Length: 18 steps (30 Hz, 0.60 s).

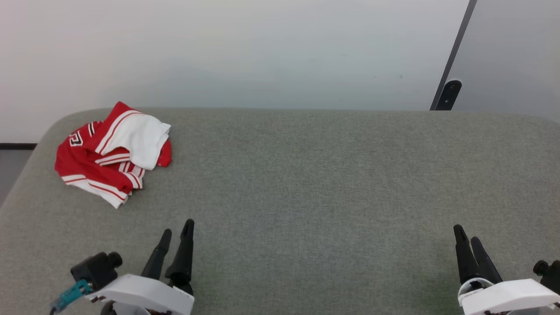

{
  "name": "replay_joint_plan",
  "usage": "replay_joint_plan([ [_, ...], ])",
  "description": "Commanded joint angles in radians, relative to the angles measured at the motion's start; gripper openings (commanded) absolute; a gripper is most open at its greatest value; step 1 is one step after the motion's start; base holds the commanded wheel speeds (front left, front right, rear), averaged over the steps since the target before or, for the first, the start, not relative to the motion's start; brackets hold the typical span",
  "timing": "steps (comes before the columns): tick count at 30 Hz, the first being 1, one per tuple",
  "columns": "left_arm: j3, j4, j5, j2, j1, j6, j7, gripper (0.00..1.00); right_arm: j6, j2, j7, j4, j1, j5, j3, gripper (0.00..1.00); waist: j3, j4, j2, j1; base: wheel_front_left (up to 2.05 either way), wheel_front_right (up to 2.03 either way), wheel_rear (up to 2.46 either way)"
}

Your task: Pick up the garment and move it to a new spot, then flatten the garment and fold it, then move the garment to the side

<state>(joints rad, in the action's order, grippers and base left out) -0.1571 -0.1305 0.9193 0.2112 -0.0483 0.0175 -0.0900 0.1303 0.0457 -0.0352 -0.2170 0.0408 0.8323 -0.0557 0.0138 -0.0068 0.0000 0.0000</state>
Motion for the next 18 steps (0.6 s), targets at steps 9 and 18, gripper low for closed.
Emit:
replay_joint_plan([
  [9, 0.019, 0.065, -0.173, 0.016, 0.04, 0.015, -0.035, 1.0, 0.001, 0.004, -0.006, 0.035, -0.019, -0.14, -0.043, 1.0, 0.013, -0.004, 0.0, 0.0, 0.0, 0.0, 0.0],
  [18, 0.039, 0.106, -0.311, -0.004, 0.065, 0.04, -0.06, 1.0, 0.001, 0.005, -0.025, 0.053, -0.03, -0.24, -0.055, 1.0, 0.017, -0.01, 0.0, 0.0, 0.0, 0.0, 0.0],
])
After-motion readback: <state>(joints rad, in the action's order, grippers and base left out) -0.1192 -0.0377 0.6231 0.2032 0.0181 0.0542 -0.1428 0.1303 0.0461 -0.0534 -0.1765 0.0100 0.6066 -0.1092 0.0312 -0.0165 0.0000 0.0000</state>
